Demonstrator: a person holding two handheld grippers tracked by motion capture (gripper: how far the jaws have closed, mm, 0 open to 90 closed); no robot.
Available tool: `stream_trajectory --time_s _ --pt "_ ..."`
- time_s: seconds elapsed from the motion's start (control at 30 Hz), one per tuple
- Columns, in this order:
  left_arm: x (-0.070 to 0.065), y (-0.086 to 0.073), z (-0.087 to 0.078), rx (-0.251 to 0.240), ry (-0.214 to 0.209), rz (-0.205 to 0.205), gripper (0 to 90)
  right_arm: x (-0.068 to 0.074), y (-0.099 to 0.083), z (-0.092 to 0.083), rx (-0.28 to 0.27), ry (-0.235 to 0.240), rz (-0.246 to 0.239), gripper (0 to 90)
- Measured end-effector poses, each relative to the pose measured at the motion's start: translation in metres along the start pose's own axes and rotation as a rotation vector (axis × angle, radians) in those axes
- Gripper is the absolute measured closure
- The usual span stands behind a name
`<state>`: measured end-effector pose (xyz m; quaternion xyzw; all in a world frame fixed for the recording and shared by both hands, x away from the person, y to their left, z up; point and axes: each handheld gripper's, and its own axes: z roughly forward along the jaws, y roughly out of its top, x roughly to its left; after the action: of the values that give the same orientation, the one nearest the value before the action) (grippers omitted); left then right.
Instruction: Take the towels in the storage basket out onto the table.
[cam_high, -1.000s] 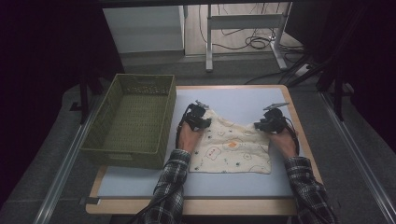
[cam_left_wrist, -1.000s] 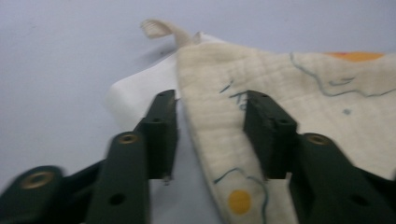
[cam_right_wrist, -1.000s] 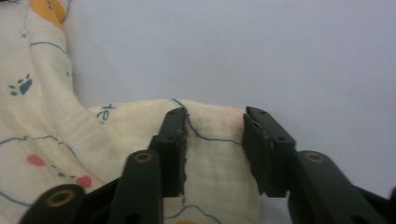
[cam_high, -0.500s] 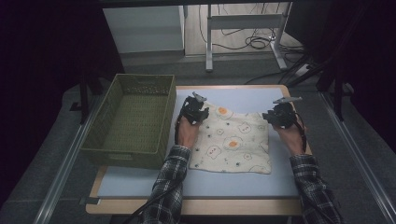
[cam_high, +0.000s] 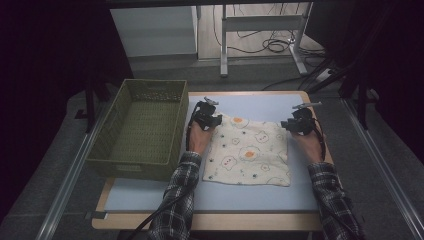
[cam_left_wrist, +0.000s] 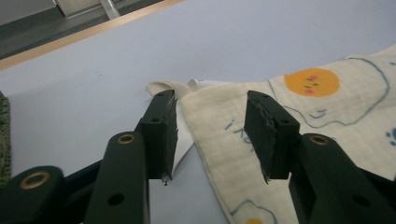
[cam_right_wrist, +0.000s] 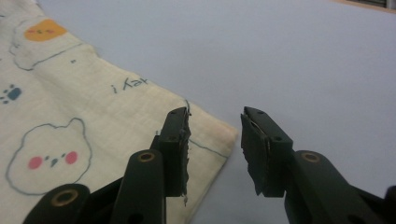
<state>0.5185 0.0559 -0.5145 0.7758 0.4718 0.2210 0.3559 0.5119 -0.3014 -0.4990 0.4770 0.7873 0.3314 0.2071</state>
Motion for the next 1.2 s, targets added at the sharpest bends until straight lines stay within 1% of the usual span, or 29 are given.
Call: stream_trajectory --time_s 0.1,0.13,0.27,0.33,0.37,0.4,0.43,0.47,0.5,0.53,0.57,0.6,0.63,0.7,0.73,0.8,0.83,0.87,0.9,0.93,0.97,1.07,1.2 --pt "0.004 -0.001 0.009 0.008 -0.005 -0.028 56.7 -0.002 -0.002 0.006 0.013 -0.017 0.011 62.1" --pt "0.004 -0.001 0.011 0.011 -0.004 -0.029 57.0 -0.004 -0.003 0.009 0.014 -0.019 0.019 62.1" --pt "0.003 -0.004 0.022 0.026 0.018 -0.022 55.4 -0.005 -0.005 0.013 0.021 -0.019 0.022 62.1" --pt "0.004 -0.005 0.027 0.035 0.029 -0.017 52.5 -0.004 -0.007 0.016 0.034 -0.027 0.007 62.6" --pt "0.005 -0.006 0.029 0.032 0.026 -0.019 52.2 -0.004 -0.007 0.016 0.033 -0.022 0.013 65.5" --pt "0.006 -0.006 0.030 0.024 0.016 -0.025 53.5 -0.003 -0.007 0.015 0.034 -0.016 0.014 70.3" --pt "0.007 -0.006 0.030 0.023 -0.011 -0.028 57.2 -0.003 -0.007 0.015 0.036 -0.011 0.011 75.5" --pt "0.006 -0.006 0.030 0.023 -0.027 -0.023 66.0 -0.001 -0.007 0.015 0.044 -0.002 0.011 83.0" --pt "0.005 -0.006 0.031 0.025 -0.050 -0.015 72.3 0.000 -0.006 0.015 0.048 0.002 0.010 85.6" --pt "0.004 -0.005 0.030 0.027 -0.060 -0.015 82.0 0.002 -0.006 0.015 0.051 -0.006 0.004 87.3" --pt "0.001 -0.005 0.030 0.029 -0.054 -0.010 86.4 0.004 -0.005 0.015 0.054 -0.011 0.000 87.9" --pt "-0.001 -0.004 0.029 0.032 -0.046 0.005 87.5 0.005 -0.005 0.014 0.059 -0.012 -0.005 88.3" --pt "-0.002 -0.004 0.027 0.022 -0.048 0.012 87.8 0.005 -0.004 0.013 0.057 -0.005 -0.011 88.5" --pt "-0.003 -0.002 0.019 -0.016 -0.046 0.014 87.9 0.007 -0.003 0.008 0.027 -0.001 -0.013 88.5" --pt "-0.002 0.000 0.014 -0.032 -0.047 0.008 87.9 0.006 -0.003 0.004 0.012 0.003 -0.013 88.5" --pt "-0.001 0.005 -0.002 -0.070 -0.040 0.010 87.7 0.004 0.000 -0.005 -0.020 0.016 -0.008 88.5" --pt "-0.001 0.007 -0.006 -0.077 -0.041 0.011 87.6 0.003 0.001 -0.009 -0.028 0.020 -0.006 88.4" --pt "-0.002 0.007 -0.011 -0.081 -0.040 0.011 87.6 0.003 0.001 -0.012 -0.036 0.023 -0.003 88.4" --pt "-0.003 0.008 -0.016 -0.086 -0.030 0.021 87.5 0.002 0.001 -0.015 -0.045 0.030 0.001 88.4" --pt "-0.005 0.008 -0.022 -0.083 -0.015 0.045 87.5 0.001 0.001 -0.018 -0.055 0.038 0.006 88.4" --pt "-0.006 0.007 -0.026 -0.083 -0.005 0.060 87.5 0.002 0.001 -0.023 -0.062 0.042 0.007 88.4" --pt "-0.010 0.003 -0.036 -0.087 0.010 0.087 87.4 0.003 -0.002 -0.033 -0.081 0.052 -0.002 88.4" --pt "-0.016 -0.008 -0.044 -0.090 0.005 0.097 87.2 0.006 -0.008 -0.047 -0.108 0.079 -0.008 88.3"
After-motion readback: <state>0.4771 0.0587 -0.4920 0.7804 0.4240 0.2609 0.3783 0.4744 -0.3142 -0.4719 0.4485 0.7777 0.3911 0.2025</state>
